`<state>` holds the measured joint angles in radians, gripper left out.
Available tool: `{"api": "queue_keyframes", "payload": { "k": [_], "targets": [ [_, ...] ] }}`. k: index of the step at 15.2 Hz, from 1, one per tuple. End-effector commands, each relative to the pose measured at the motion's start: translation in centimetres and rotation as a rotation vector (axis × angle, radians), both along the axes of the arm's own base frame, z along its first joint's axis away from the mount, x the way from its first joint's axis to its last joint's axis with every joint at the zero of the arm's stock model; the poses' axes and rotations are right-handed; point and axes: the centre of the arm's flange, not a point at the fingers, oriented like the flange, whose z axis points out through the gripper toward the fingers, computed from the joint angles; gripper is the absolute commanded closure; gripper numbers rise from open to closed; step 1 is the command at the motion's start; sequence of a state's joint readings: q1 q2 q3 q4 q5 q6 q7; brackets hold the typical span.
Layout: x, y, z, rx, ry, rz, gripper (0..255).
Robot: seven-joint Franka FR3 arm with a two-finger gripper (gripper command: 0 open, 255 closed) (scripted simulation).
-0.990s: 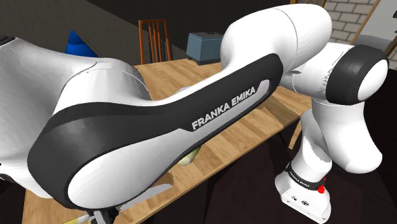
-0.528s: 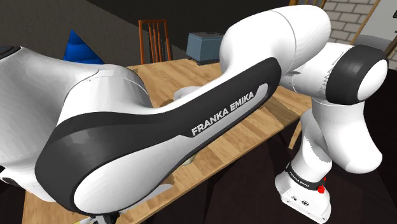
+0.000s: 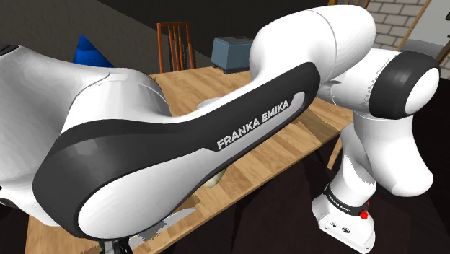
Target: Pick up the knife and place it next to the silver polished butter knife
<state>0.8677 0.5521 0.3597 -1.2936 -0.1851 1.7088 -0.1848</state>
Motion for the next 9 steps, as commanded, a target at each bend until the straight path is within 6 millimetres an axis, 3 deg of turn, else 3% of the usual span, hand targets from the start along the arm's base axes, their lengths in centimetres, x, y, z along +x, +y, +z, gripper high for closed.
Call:
{"api": "queue_keyframes", "payload": {
  "k": [1,3,9],
  "targets": [
    [0.1,0.2,2.0,0.0,0.0,0.0,0],
    [0.1,0.4,4.3,0.0,0.0,0.0,0],
    [0.1,0.4,4.3,0.0,0.0,0.0,0]
  ]
}}
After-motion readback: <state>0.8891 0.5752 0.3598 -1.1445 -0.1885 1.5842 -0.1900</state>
